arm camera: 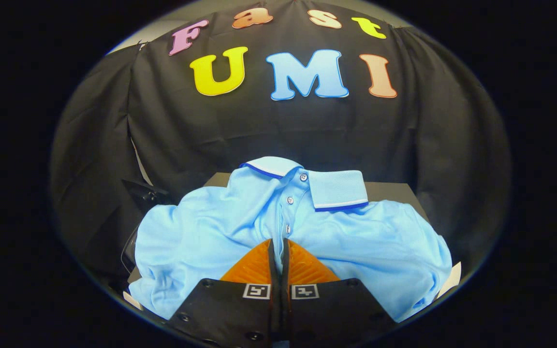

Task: Put the clothes into the washing machine and then close the washing machine lid.

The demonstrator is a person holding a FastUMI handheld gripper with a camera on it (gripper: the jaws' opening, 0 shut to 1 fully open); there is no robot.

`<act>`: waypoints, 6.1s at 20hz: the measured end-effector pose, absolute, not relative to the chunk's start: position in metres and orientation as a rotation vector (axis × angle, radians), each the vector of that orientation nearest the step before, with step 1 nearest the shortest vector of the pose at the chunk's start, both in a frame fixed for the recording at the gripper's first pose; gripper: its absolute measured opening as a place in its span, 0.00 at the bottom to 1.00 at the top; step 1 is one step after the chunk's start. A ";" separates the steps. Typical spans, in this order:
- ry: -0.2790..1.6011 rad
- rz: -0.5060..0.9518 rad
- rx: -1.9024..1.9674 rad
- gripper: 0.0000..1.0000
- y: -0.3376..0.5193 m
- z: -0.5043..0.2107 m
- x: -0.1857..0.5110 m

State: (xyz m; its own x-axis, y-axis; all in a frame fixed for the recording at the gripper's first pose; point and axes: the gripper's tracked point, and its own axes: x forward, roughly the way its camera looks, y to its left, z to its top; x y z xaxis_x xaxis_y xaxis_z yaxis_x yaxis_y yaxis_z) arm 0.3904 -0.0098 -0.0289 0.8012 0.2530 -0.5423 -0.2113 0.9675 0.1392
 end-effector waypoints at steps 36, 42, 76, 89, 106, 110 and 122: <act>0.188 0.583 0.219 0.02 0.155 0.151 0.344; 0.201 0.658 0.218 0.02 0.224 0.154 0.330; 0.370 0.491 0.191 0.02 0.399 0.073 0.334; 0.511 0.435 0.181 0.02 0.414 -0.022 0.343; 0.730 0.334 0.131 0.02 0.420 -0.151 0.364; 0.806 0.328 0.109 0.02 0.426 -0.182 0.354; 0.832 0.321 0.102 0.02 0.428 -0.192 0.351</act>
